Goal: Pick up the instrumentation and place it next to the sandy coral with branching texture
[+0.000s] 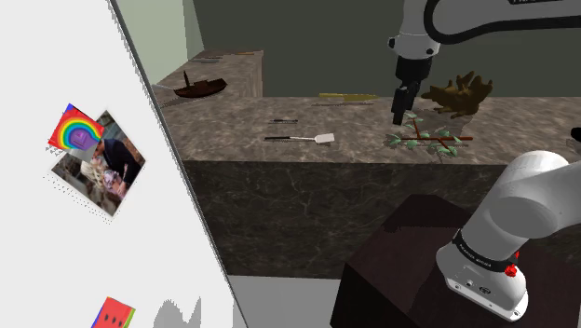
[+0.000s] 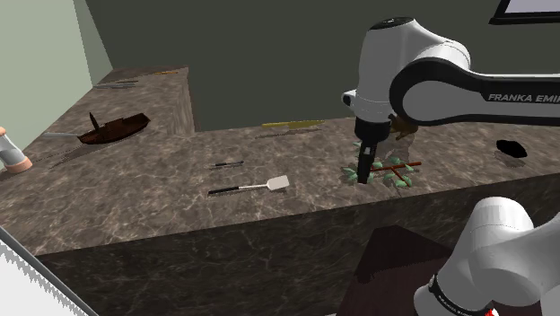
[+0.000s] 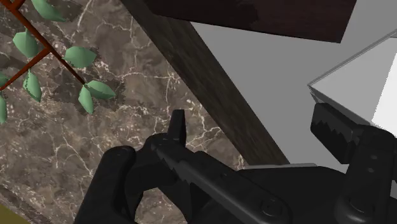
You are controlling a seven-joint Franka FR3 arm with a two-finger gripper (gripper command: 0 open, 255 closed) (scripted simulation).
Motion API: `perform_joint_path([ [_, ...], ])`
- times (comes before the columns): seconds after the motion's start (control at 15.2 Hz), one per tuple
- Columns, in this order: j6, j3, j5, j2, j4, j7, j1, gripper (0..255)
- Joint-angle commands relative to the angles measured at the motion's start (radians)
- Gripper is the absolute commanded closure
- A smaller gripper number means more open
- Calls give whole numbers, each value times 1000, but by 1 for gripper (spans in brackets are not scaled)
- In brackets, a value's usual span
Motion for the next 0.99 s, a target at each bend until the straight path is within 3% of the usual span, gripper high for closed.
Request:
perform_joint_path([
  [0.0, 0, 0, 0, 0, 0, 0, 0, 0],
  [0.46, 211, -58, -15, 242, 60, -140, 22, 0],
  [0.92, 368, -96, 7, 502, 190, -283, 48, 0],
])
